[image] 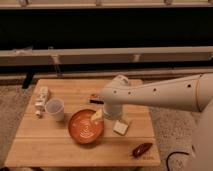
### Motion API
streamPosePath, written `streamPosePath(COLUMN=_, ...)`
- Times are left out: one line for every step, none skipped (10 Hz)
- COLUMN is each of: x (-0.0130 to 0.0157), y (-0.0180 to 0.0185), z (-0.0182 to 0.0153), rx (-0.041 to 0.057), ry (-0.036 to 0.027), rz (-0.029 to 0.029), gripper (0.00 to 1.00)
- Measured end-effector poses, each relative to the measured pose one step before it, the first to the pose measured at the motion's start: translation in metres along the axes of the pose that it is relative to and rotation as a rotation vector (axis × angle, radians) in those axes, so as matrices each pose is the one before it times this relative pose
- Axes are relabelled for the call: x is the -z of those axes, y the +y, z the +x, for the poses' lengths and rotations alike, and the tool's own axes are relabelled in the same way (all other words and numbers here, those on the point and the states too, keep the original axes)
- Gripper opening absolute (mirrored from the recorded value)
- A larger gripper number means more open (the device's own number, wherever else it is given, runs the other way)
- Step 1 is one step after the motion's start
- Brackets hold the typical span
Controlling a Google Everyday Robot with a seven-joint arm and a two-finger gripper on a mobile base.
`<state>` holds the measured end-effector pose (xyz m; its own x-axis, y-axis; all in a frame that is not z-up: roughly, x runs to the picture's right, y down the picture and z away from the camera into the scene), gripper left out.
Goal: Place the white sponge in the ceramic bowl
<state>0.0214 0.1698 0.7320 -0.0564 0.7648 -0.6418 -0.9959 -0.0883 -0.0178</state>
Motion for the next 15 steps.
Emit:
streamPosePath(x=-0.00158, y=-0.00664, z=0.00166, rx=-0.00218, ry=0.00182, rz=0.00237, gripper=1.00)
streamPosePath(x=-0.00166, y=-0.00698, z=0.00185, rx=-0.00208, ry=0.00010, rz=0.00014, gripper=1.00)
streamPosePath(x=-0.00086, y=-0.00410, z=0.00070, rx=-0.00335, ry=-0.00105, rz=0.00084, gripper=1.00)
streamPosePath(x=-0.00207, y=0.00430, z=-0.00173, rx=0.00291, ry=-0.00158, rz=-0.00079, gripper=1.00)
streamPosePath(x=-0.00142, y=0.00579, z=-0.00172, rx=0.00409, ry=-0.00021, rz=-0.00098, gripper=1.00)
streamPosePath(x=-0.00084, y=0.00294, z=-0.00138, rx=-0.00001, ry=-0.00006, rz=-0.00207, gripper=1.00)
streamPosePath(x=-0.00153, y=-0.00646, z=0.00110, rx=-0.00613, ry=0.00326, rz=0.00407, gripper=1.00)
streamPosePath(x=-0.00094, y=-0.00621, z=0.00223, rx=-0.00159, ry=0.00247, rz=0.00046, gripper=1.00)
streamPosePath(x=-0.00032, y=-0.00778, z=0.00164, rx=-0.00318, ry=-0.00075, rz=0.00012, gripper=1.00)
streamPosePath(x=-0.00090, y=-0.00834, z=0.00131, rx=-0.00610, ry=-0.00123, rz=-0.00044, gripper=1.00)
streamPosePath(x=-0.00137, y=0.00136, z=-0.00113, rx=-0.00017, ry=-0.00075, rz=-0.00265, gripper=1.00)
streamPosePath(x=-0.00171, y=0.00436, z=-0.00220, rx=-0.00129, ry=0.00073, rz=-0.00072, gripper=1.00)
streamPosePath(x=-0.00102, y=0.00386, z=-0.00134, rx=0.00004, ry=-0.00013, rz=-0.00157, gripper=1.00)
streamPosePath(x=-0.00098, y=-0.00176, z=0.00011, rx=-0.00337, ry=0.00024, rz=0.00064, gripper=1.00)
streamPosePath(x=-0.00145, y=-0.00762, z=0.00127, rx=-0.00464, ry=-0.00137, rz=0.00081, gripper=1.00)
